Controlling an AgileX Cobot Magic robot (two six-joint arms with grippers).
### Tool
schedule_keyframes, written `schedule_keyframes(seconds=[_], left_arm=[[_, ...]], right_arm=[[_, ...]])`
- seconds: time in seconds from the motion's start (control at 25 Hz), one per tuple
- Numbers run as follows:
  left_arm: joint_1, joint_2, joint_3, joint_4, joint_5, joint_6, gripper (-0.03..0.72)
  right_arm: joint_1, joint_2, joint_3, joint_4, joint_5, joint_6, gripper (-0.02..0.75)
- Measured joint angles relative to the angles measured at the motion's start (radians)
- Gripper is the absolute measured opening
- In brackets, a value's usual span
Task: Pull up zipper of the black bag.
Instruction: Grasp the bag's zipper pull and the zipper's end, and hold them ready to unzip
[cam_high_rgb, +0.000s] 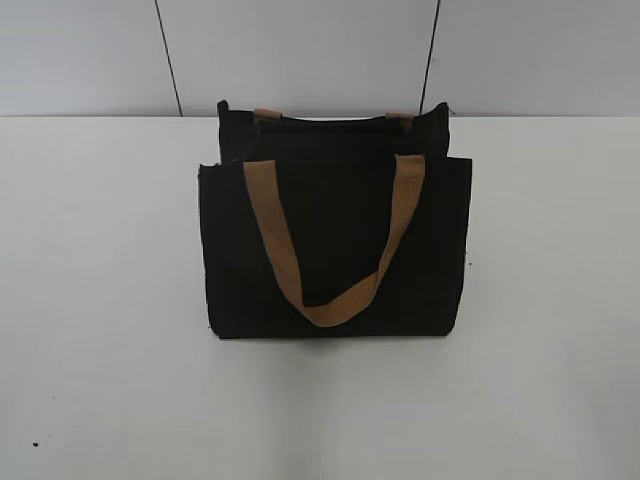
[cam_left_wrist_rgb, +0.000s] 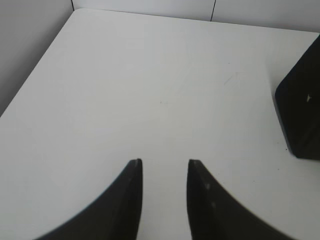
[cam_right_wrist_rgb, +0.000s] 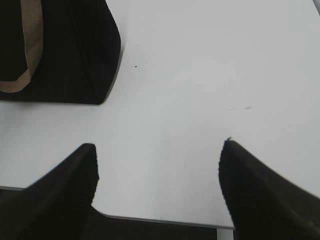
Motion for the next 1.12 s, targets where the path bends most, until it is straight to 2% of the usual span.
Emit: schedule_keyframes(seconds=[1.12], left_arm=[[0.000, 0.000, 0.000, 0.000, 0.000, 0.000, 0.251]], right_arm=[[0.000, 0.000, 0.000, 0.000, -0.001, 0.000, 0.577]])
